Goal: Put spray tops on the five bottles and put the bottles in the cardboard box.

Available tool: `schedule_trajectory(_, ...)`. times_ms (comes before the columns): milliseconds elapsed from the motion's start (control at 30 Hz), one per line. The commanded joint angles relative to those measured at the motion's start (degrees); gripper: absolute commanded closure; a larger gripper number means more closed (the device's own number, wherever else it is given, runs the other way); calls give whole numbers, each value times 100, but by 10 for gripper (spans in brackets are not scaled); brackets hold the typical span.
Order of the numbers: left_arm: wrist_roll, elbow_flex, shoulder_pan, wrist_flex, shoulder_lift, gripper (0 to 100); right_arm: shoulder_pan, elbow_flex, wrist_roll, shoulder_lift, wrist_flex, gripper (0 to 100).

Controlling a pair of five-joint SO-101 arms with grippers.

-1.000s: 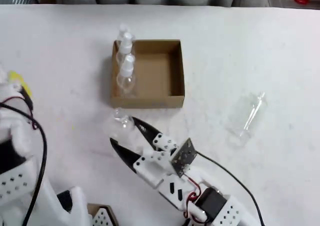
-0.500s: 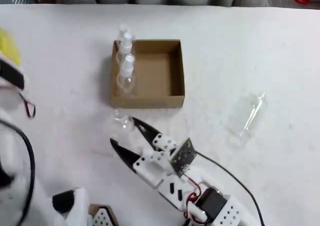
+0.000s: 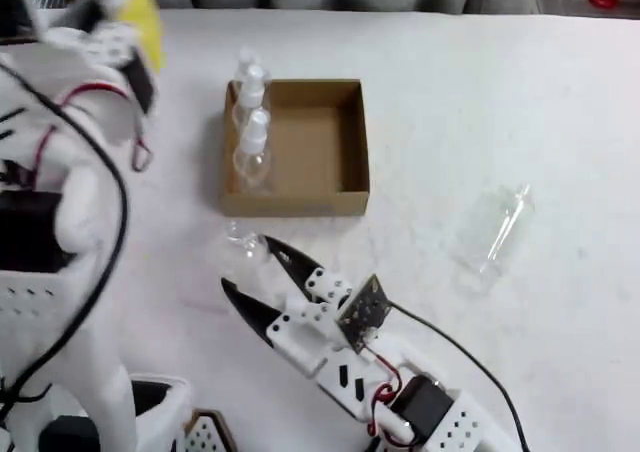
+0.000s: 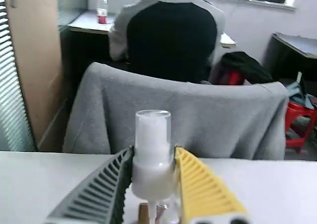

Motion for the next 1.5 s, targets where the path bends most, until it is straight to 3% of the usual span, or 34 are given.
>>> schedule_trajectory(0,-97,-316,646,404,-338,977,-57,53,70,-48,-4,984)
schedule_trajectory(167,-97,-299,945,897,-778,977,-57,53,70,-48,-4,984)
schedule_trajectory(567,-88,-273,734,1266,-1534,978,-57,53,70,-48,4,984)
schedule_trajectory(867,-88,1143,681,1037,-2905,978,-57,53,70,-48,13,984)
schedule_trajectory(1067,-88,2637,681,-264,-3960,978,-57,53,70,-48,92,984)
schedule_trajectory(1333,-88,3815,699,-1952,-4110,978,-57,53,70,-48,92,984)
schedule_trajectory(1467,-88,4193,734,-2365,-4110,978,-57,53,70,-48,92,984)
